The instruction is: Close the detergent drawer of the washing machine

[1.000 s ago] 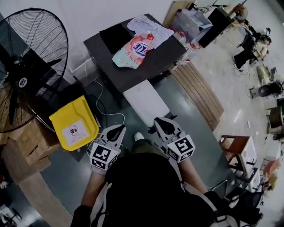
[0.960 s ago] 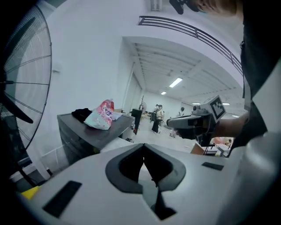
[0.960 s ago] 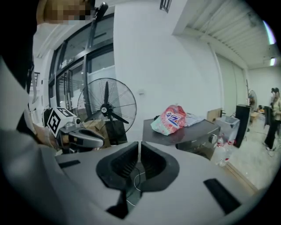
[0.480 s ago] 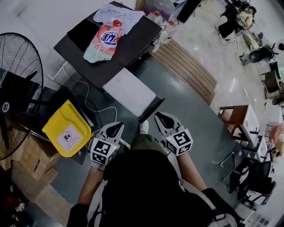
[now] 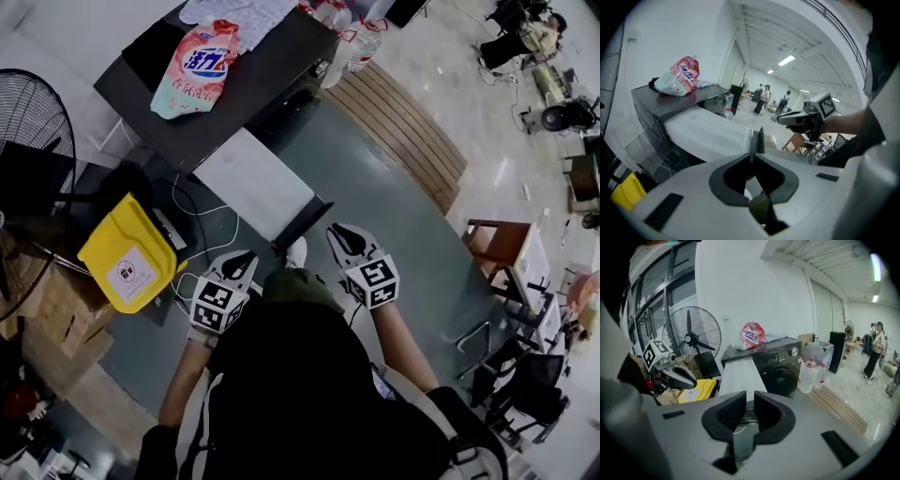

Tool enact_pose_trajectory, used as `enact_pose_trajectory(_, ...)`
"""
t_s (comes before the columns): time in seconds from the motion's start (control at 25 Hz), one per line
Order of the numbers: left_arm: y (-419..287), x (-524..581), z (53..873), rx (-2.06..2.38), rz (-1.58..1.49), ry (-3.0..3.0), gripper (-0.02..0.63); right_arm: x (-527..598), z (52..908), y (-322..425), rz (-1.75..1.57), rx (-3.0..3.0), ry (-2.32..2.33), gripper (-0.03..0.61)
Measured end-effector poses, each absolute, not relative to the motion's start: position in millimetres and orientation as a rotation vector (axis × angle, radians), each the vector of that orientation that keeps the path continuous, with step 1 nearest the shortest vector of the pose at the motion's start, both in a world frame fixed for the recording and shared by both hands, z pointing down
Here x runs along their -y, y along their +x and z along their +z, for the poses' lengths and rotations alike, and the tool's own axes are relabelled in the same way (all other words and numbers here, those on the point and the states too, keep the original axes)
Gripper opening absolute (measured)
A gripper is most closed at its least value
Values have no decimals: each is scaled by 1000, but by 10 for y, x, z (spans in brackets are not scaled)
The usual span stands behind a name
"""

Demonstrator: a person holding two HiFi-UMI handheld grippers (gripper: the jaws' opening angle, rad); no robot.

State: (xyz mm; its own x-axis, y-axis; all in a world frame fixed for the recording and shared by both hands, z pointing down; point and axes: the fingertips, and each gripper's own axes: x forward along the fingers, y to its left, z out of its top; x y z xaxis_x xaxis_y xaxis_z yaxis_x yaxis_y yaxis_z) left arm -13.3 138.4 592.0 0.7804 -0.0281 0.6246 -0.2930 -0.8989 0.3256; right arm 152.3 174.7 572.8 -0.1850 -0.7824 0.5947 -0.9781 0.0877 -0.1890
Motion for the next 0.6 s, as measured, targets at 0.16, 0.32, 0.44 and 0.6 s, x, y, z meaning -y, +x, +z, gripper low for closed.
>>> enact_pose_trajectory(0.16,48,-1430,6112,251,949,2499,50,-1721,6027,1721,817,2035,1633,80)
enact_pose_trajectory(0.32,150,-1512,6321,238,1028,2444,108,-1714,6320,1871,829,2020,1521,121)
enact_pose_trajectory(0.44,230,-1611,6448,212,1069,2389,150,-1688,6462,1962,836,2028,1452,142)
enact_pose_trajectory(0.6,307,-1749,6615,201,1126,2339,186,-1630,6662,2012,860,2059,1350,180)
